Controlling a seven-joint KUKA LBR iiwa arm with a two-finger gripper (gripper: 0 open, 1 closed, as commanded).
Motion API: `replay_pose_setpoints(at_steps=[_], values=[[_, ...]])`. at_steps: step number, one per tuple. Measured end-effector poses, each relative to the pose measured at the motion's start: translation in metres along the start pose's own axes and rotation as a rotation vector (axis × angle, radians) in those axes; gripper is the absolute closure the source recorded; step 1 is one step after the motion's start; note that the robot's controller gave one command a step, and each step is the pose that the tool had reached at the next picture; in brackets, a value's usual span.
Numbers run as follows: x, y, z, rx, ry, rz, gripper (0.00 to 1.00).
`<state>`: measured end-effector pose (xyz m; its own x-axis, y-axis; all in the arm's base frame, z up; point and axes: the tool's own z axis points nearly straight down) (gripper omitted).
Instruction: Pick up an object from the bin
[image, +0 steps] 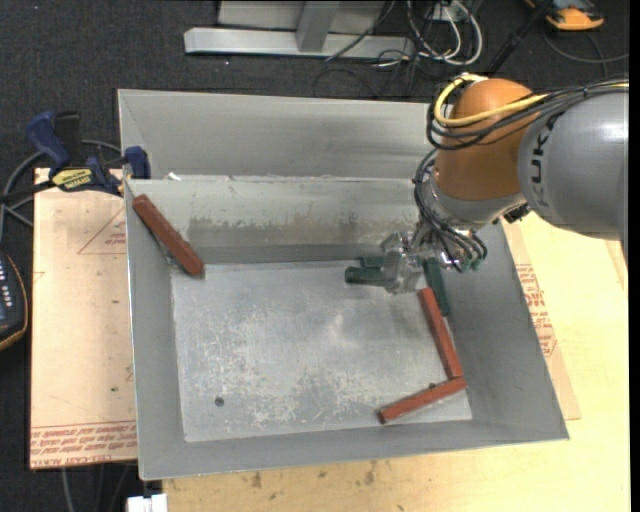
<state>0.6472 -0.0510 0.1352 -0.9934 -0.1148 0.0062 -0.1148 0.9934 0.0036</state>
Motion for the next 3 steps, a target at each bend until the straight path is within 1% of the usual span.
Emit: replay_pose_setpoints(at_steps=[1, 2, 3], values=[[-0.002, -0.001, -0.005, 0.002, -0.009, 0.001, 0.00], [-0.007, -0.020, 0.066, 0.001, -0.006, 0.080, 0.00], [-0.011, -0.021, 0.058, 0.003, -0.018, 0.080, 1.00]])
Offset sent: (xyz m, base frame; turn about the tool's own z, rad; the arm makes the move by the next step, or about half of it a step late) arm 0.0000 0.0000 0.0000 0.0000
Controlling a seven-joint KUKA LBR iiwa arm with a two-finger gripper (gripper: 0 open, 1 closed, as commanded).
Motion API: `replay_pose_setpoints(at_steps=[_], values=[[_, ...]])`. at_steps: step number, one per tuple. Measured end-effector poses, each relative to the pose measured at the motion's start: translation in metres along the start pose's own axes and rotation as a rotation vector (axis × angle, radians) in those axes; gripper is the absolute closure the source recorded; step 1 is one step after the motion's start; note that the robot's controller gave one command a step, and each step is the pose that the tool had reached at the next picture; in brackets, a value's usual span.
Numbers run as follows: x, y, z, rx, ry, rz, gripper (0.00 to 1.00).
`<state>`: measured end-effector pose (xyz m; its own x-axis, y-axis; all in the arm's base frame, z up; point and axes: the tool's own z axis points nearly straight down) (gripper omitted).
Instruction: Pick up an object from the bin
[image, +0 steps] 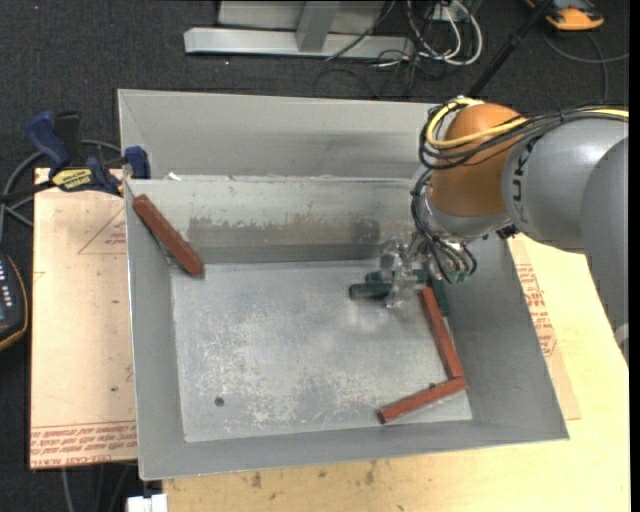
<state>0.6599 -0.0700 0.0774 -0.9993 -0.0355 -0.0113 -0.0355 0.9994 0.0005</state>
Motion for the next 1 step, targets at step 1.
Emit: replay_pose_setpoints(at_steps=[1], values=[[0.0172, 0.0174, -0.1439, 0.001, -0.001, -0.071, 1.00]])
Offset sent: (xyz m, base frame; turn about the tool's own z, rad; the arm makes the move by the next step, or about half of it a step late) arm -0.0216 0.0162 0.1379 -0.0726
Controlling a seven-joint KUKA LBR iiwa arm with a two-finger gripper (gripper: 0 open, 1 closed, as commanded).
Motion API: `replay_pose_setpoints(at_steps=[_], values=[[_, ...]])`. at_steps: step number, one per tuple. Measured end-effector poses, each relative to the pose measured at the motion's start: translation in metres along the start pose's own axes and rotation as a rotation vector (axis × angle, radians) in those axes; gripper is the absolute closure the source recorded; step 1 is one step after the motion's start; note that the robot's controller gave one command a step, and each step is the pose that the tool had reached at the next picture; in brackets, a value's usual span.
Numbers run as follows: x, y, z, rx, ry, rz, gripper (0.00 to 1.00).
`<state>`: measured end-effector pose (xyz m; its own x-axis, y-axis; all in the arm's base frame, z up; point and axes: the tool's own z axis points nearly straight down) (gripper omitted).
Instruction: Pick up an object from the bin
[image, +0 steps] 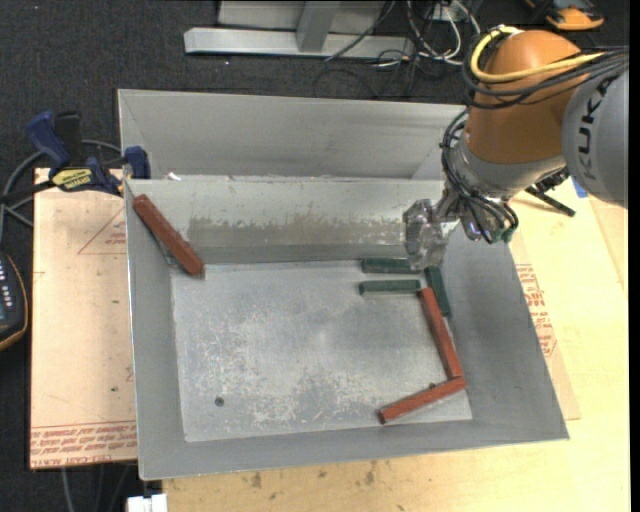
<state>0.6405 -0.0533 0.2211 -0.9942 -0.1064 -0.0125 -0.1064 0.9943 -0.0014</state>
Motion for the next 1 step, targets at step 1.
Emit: replay_pose_setpoints(at_steps=[1], values=[[0.0195, 0.0107, 0.0969, -0.004, 0.019, -0.026, 1.00]])
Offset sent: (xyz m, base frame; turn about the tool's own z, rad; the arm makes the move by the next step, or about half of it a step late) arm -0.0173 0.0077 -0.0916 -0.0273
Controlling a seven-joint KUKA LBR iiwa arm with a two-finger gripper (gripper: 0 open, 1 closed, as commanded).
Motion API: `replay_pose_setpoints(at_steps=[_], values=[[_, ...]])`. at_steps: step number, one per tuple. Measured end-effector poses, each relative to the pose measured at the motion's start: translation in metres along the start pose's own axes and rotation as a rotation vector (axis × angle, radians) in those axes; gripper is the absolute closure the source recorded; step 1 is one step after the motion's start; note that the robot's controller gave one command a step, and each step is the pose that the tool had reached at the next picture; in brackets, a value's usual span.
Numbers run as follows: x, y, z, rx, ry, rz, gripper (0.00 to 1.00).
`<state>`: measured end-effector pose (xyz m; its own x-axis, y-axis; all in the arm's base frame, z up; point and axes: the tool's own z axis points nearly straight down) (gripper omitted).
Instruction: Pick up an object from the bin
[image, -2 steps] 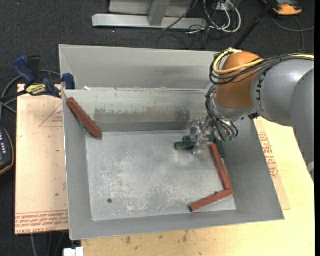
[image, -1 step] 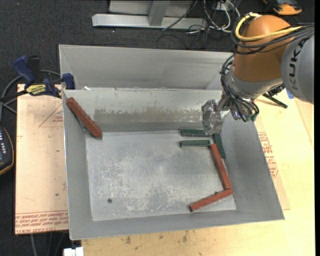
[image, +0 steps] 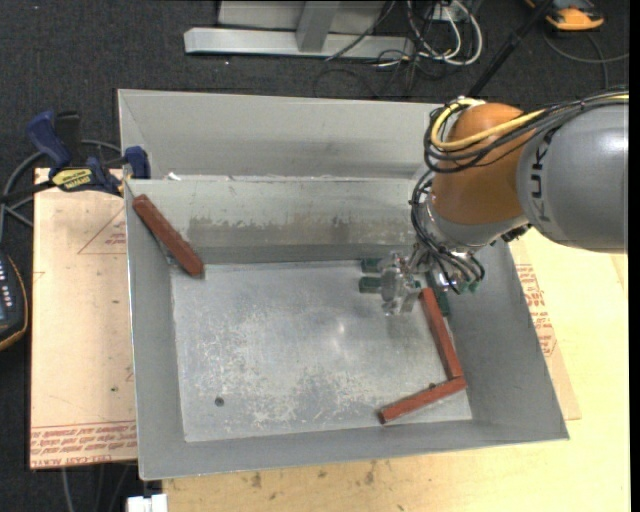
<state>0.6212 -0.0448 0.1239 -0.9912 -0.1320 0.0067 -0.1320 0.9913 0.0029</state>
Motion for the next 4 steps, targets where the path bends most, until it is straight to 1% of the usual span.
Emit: replay_pose_setpoints(at_steps=[1, 2, 3, 4], values=[[-0.002, -0.001, -0.005, 0.002, -0.009, 0.000, 0.00], [0.000, -0.064, 0.057, 0.003, -0.007, -0.022, 0.00], [-0.002, -0.061, 0.052, 0.003, -0.011, -0.027, 1.00], [0.032, -0.047, -0.069, 0.004, -0.018, 0.016, 1.00]])
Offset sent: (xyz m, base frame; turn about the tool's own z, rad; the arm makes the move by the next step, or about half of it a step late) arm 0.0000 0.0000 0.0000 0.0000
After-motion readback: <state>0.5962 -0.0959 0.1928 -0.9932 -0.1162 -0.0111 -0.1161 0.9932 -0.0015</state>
